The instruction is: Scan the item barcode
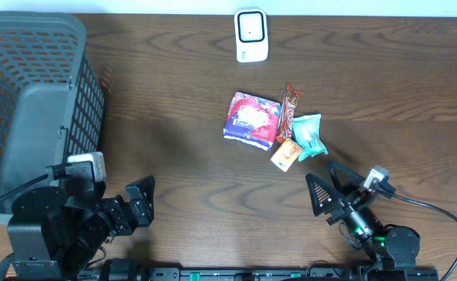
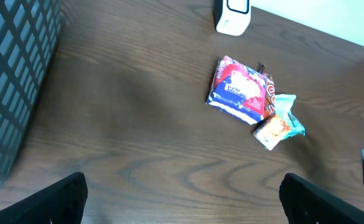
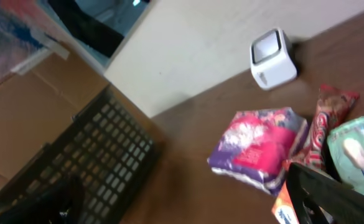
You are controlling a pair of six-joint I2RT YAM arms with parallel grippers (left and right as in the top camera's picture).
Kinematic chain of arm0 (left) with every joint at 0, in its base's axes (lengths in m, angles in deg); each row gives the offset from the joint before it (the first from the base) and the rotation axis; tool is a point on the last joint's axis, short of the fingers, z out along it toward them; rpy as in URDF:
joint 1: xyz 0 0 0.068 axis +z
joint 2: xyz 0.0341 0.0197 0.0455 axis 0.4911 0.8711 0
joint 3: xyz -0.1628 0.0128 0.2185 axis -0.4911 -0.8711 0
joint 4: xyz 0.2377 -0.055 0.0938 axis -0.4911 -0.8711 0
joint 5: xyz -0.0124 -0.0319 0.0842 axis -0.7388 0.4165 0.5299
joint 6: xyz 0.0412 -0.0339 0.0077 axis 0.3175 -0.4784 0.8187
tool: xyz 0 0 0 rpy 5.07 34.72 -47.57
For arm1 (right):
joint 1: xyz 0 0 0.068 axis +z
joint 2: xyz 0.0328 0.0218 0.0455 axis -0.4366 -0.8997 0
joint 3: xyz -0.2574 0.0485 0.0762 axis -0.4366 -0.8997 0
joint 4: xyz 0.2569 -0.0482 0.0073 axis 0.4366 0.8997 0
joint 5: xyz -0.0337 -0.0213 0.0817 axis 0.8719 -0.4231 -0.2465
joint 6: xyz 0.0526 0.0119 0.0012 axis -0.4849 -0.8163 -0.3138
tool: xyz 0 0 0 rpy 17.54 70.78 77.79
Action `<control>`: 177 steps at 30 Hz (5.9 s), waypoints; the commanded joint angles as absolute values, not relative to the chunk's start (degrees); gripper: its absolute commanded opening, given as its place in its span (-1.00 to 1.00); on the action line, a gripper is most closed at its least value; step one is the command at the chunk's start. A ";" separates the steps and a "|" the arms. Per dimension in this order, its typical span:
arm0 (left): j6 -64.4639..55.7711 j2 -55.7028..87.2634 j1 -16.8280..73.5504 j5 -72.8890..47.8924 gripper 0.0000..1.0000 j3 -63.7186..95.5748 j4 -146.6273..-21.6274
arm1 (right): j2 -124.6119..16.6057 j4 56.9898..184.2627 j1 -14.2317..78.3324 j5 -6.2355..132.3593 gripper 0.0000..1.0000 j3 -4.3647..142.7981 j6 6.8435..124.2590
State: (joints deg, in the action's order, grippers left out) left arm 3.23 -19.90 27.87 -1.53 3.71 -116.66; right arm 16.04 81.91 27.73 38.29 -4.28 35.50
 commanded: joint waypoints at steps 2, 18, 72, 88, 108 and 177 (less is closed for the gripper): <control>3.31 -19.86 28.11 -2.38 0.96 4.91 -116.79 | 16.12 71.24 28.24 39.05 0.99 -4.30 31.41; 3.31 -19.86 28.11 -2.38 0.96 4.91 -116.77 | -12.88 115.02 28.19 41.96 0.99 42.39 66.60; 3.31 -19.86 28.11 -2.38 0.96 4.91 -116.79 | -87.06 143.94 38.33 39.90 0.99 86.36 65.11; 3.31 -19.84 28.11 -2.38 0.96 4.91 -116.79 | -100.07 139.94 41.00 44.06 0.98 86.30 63.15; 3.31 -19.86 28.11 -2.38 0.95 4.91 -116.79 | -103.13 138.32 48.59 36.01 0.99 86.34 70.91; 3.31 -19.81 28.11 -2.38 0.96 4.91 -116.79 | -102.93 164.77 35.32 104.05 -0.98 89.60 43.69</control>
State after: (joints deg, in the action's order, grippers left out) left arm 3.23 -19.88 27.87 -1.55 4.06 -116.81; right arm -102.84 167.17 33.68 91.44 92.99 51.61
